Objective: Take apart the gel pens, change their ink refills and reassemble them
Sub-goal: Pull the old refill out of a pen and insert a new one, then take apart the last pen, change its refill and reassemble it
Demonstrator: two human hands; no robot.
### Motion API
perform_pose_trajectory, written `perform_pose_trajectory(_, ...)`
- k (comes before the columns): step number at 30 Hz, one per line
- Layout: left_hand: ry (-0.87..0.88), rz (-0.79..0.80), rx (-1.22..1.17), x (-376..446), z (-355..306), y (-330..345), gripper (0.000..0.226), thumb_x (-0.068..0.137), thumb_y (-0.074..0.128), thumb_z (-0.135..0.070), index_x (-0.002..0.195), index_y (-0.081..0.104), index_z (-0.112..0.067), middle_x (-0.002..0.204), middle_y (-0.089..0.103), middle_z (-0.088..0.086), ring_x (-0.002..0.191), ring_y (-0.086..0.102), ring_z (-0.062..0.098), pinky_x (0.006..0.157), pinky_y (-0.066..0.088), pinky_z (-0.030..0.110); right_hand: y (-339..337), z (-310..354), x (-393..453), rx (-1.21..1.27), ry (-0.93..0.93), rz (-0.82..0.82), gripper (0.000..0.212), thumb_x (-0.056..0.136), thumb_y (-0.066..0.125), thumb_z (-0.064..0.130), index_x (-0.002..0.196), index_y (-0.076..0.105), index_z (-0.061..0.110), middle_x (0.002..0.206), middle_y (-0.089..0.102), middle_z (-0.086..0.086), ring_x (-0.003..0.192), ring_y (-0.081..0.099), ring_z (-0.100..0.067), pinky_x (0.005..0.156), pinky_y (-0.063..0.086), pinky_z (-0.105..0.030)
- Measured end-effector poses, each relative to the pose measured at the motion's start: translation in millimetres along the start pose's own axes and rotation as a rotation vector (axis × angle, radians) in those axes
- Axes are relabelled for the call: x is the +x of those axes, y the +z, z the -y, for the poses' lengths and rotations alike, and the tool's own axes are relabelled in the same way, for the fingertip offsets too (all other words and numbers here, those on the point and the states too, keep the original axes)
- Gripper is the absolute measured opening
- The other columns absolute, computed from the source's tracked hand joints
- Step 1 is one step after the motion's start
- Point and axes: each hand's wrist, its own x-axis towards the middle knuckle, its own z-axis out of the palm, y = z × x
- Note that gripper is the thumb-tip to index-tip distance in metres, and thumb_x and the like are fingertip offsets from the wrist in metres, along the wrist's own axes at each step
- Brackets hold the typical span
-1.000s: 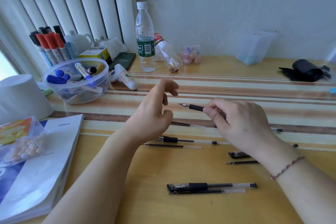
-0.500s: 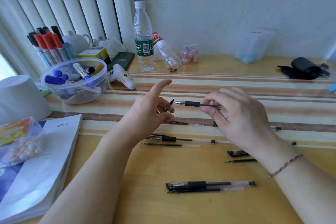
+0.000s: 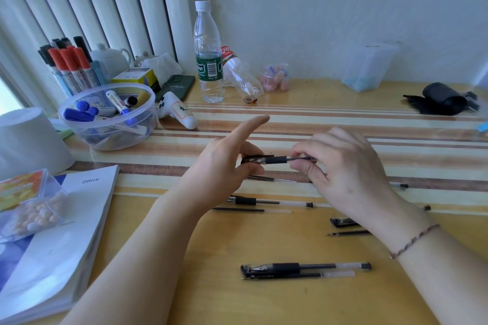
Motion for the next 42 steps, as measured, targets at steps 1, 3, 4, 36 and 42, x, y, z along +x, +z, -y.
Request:
perform_pose_trajectory(1, 0.019, 0.004, 0.009, -0.2, -1.7, 0.9, 0.08, 0.083, 0.074, -0.016, 0.138, 0.029, -0.052, 0.091, 0.072, -0.018, 0.084, 0.053, -0.012, 0.074, 0.035, 0.001, 0.2, 0.4, -0.2, 0.001, -0.002, 0.006, 0.018, 0.086, 0.062, 0.038, 0.088, 0.072, 0.023, 0.078, 0.067, 0.011, 0.076, 0.053, -0.021, 0.068, 0.04, -0.036)
perform_pose_trajectory(3, 0.04, 0.002, 0.012, -0.4, -4.6, 2.0, 0.076, 0.084, 0.073, -0.015, 0.138, 0.032, -0.05, 0.09, 0.072, -0.016, 0.081, 0.053, -0.008, 0.072, 0.035, 0.003, 0.3, 0.4, -0.1, 0.008, 0.001, 0.009, 0.017, 0.087, 0.061, 0.037, 0.088, 0.072, 0.023, 0.078, 0.068, 0.012, 0.075, 0.054, -0.021, 0.068, 0.041, -0.037)
perform_pose_trajectory(4, 0.048, -0.001, 0.003, -0.5, -5.8, 2.3, 0.074, 0.084, 0.072, -0.013, 0.137, 0.034, -0.048, 0.089, 0.072, -0.016, 0.08, 0.053, -0.006, 0.072, 0.035, 0.004, 0.4, 0.2, 0.0, 0.014, 0.001, 0.007, 0.017, 0.087, 0.062, 0.036, 0.088, 0.072, 0.023, 0.078, 0.068, 0.012, 0.075, 0.054, -0.021, 0.068, 0.041, -0.037)
perform_pose_trajectory(36, -0.248, -0.012, 0.274, -1.9, 27.2, -5.2, 0.026, 0.091, 0.058, -0.011, 0.107, 0.071, -0.028, 0.103, 0.071, 0.0, 0.098, 0.06, 0.023, 0.087, 0.05, 0.041, -28.7, -53.8, 4.6, 0.158, 0.578, 0.487, 0.015, 0.077, 0.077, 0.036, 0.066, 0.068, 0.038, 0.054, 0.056, 0.025, 0.055, 0.045, 0.003, 0.049, 0.03, -0.022)
perform_pose_trajectory(42, -0.219, 0.024, 0.265, -4.4, 27.4, -6.9, 0.021, 0.092, 0.06, -0.029, 0.111, 0.068, -0.031, 0.116, 0.067, -0.01, 0.116, 0.053, 0.015, 0.101, 0.043, 0.043, -31.8, -52.9, 4.2, 0.019, 0.552, 0.642, 0.013, 0.079, 0.076, 0.035, 0.076, 0.064, 0.039, 0.076, 0.05, 0.018, 0.067, 0.047, 0.001, 0.053, 0.034, -0.024)
